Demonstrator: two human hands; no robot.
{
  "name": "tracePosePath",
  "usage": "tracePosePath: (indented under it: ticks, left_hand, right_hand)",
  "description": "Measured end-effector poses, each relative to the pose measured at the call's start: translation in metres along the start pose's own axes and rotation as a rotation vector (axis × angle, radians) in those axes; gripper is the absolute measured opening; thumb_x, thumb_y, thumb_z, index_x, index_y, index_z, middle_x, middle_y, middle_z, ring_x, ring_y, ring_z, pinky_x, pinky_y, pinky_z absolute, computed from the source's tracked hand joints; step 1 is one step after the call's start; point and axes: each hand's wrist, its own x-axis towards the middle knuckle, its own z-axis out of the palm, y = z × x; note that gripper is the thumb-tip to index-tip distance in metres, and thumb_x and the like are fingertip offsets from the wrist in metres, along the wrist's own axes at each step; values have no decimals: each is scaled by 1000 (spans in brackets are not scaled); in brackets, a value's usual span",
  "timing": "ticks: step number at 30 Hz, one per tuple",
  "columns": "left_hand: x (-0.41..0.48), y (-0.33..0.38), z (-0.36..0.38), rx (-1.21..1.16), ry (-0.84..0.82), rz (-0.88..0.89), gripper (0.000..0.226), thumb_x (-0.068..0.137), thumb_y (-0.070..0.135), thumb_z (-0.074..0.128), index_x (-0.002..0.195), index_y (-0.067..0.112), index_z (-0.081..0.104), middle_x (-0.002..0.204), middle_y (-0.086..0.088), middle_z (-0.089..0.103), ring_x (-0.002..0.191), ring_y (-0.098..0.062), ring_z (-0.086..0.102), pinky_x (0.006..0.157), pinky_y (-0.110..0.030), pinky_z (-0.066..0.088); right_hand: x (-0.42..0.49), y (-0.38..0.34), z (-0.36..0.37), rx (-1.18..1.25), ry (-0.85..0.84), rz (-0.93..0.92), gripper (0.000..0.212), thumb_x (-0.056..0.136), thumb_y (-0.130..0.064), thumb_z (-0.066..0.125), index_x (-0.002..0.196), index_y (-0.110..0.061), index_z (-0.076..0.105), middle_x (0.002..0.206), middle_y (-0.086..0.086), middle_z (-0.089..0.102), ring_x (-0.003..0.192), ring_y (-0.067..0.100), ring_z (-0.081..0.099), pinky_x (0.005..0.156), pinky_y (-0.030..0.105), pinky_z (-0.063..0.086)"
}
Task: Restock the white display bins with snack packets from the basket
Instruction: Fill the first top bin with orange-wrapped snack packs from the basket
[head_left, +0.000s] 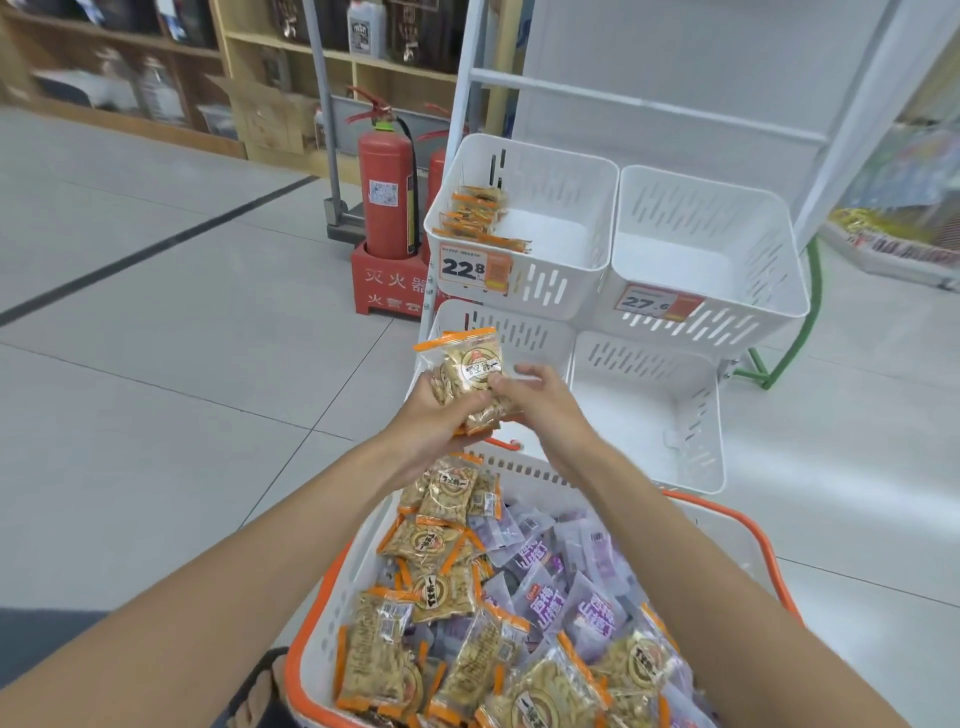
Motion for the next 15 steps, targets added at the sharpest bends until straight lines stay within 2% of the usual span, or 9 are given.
tracePosePath:
  ticks: [2, 4, 6, 8, 10, 13, 15]
  left_hand:
    - [14, 19, 1, 156, -65, 22, 58, 88, 16, 71, 136, 17, 38, 121, -9, 66, 105, -23, 69, 91, -42, 57]
    - [30, 45, 7, 343, -147, 62, 63, 90, 18, 68, 141, 22, 30, 123, -5, 63, 110, -21, 65, 96, -41, 54]
    - [47, 75, 17, 449, -216, 103, 62, 94, 18, 63, 141, 25, 23, 124, -2, 60, 111, -16, 62, 93, -33, 54]
    - [69, 105, 27, 564, -270, 163, 63, 95, 19, 60, 142, 27, 18, 125, 0, 58, 112, -12, 59, 92, -28, 53]
    - [100, 133, 33, 718, -298, 233, 67, 95, 22, 61, 143, 24, 15, 130, -5, 56, 118, -15, 56, 99, -34, 50]
    - [156, 165, 36, 814, -251, 328, 77, 93, 25, 66, 149, 20, 14, 138, -4, 53, 122, -18, 55, 102, -35, 49]
    - [195, 183, 34, 855, -193, 396, 93, 88, 32, 71, 155, 24, 7, 152, -3, 40, 132, -18, 47, 107, -34, 43]
  right_hand:
    - [13, -24, -20, 92, -166, 5, 52, 86, -17, 71, 131, -14, 45, 112, 12, 68, 97, 24, 67, 85, 35, 53]
    - [25, -51, -38, 47, -285, -49, 46, 86, -7, 69, 128, -14, 52, 114, 13, 68, 100, 25, 68, 86, 35, 55]
    - [41, -79, -54, 23, -335, -76, 39, 85, -5, 69, 122, -10, 59, 111, 10, 69, 100, 22, 67, 91, 35, 53]
    - [66, -103, -71, 22, -406, -87, 49, 81, -7, 73, 127, -7, 57, 115, 8, 67, 104, 21, 65, 94, 36, 51]
    - [94, -128, -84, -18, -451, -114, 61, 77, -9, 76, 133, -13, 53, 122, 10, 66, 112, 24, 64, 98, 38, 50]
    - [143, -161, -97, -114, -332, -220, 52, 77, -6, 77, 124, -17, 58, 114, 8, 70, 107, 22, 67, 92, 37, 54]
    - [182, -174, -103, -128, -190, -291, 46, 78, -5, 77, 119, -12, 61, 111, 11, 71, 101, 23, 69, 85, 36, 57]
